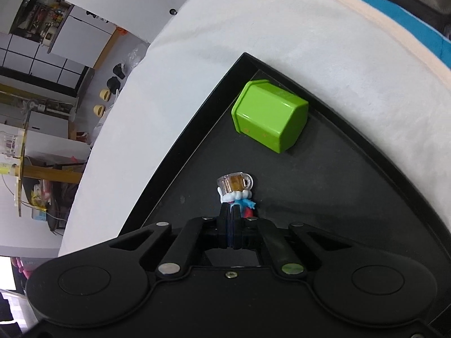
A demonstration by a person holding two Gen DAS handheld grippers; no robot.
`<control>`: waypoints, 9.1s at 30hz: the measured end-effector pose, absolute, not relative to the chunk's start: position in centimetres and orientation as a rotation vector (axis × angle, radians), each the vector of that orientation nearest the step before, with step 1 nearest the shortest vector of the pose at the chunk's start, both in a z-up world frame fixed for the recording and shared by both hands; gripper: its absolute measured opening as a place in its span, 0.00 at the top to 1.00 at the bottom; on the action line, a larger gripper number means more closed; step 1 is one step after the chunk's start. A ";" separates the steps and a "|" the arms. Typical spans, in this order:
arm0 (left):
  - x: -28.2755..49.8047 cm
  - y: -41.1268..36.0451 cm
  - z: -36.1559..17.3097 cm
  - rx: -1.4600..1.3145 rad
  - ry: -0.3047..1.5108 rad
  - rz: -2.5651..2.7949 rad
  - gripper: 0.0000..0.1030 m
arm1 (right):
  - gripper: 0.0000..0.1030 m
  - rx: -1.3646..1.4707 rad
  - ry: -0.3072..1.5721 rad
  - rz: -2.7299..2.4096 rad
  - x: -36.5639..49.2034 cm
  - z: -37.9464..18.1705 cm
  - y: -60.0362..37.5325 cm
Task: Organize rigid objects
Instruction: 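Close the right gripper on the red figure and lift it, then carry the red figure over the box and open the right gripper, then move the right gripper back toward the green hexagonal box, then close the right gripper on the lime-green hexagonal box, then lift the green box with the right gripper and carry it over the cardboard box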
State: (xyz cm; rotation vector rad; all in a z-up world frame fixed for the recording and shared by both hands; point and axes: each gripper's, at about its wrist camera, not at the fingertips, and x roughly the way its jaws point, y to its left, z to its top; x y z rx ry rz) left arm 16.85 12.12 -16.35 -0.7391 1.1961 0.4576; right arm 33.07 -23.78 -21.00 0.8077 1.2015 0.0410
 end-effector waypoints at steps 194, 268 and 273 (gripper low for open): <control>17.4 10.7 -16.8 -0.656 1.197 0.452 0.82 | 0.39 0.724 1.156 -0.248 39.5 -23.1 -25.8; 15.8 12.7 -16.7 -0.746 1.169 0.322 0.80 | 0.39 0.633 1.125 0.247 28.9 -11.5 -15.7; 15.8 12.7 -16.7 -0.751 1.167 0.313 0.80 | 0.38 0.589 1.150 0.297 28.0 -11.1 -13.9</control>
